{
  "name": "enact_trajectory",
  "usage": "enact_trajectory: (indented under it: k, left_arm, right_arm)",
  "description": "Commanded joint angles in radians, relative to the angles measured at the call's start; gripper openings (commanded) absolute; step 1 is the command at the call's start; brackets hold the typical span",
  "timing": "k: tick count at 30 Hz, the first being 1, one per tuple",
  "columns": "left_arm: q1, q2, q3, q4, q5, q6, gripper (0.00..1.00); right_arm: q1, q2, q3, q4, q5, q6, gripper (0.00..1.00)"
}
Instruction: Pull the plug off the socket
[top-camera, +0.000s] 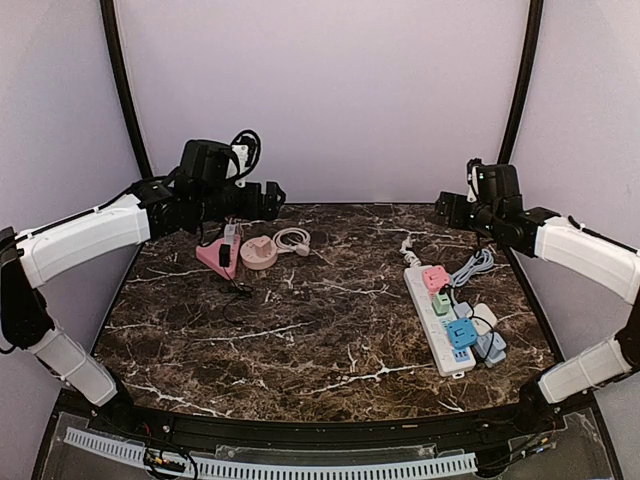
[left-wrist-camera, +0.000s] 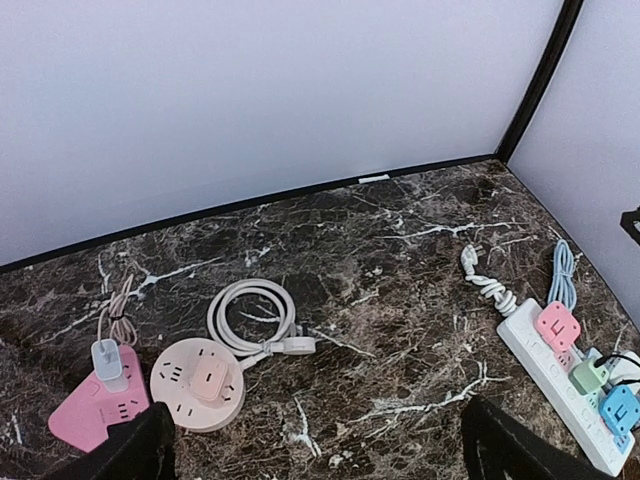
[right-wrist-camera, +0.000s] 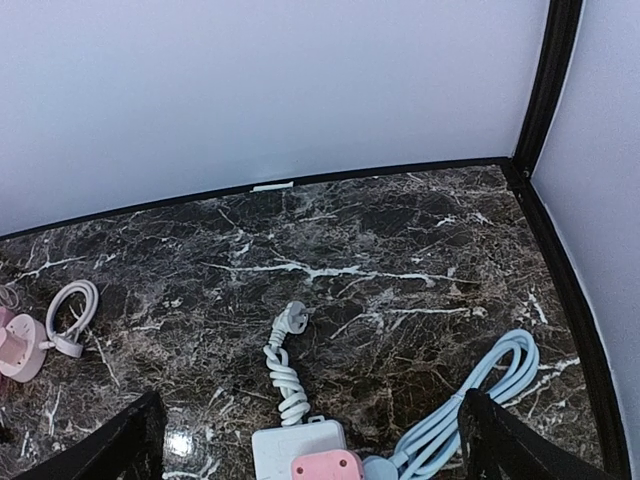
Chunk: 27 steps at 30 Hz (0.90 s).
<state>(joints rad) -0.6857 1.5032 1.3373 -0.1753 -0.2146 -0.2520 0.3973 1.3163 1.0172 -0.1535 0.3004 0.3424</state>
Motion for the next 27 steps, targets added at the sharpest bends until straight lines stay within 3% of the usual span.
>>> enact_trajectory:
  k: [1, 8, 19, 27]
  left_arm:
    - [0.011, 0.002, 0.043, -0.082, -0.08, -0.072, 0.99]
    - [0.015, 0.039, 0.052, -0.047, -0.085, -0.111, 0.99]
    - [0.015, 0.076, 0.054, -0.092, 0.095, -0.243, 0.99]
    - [0.016, 0.113, 0.039, -0.084, 0.187, -0.296, 0.99]
  right_arm:
    - [0.0, -0.051, 0.02, -0.069, 0.017, -0.001, 0.99]
    - [0.0, -0.063, 0.042, -0.209, -0.122, -0.006, 0.99]
    - [0.001, 0.037, 0.017, -0.282, -0.267, -0.003, 0.98]
    - [0.023, 0.142, 0.083, -0.413, -0.317, -0.028, 0.86]
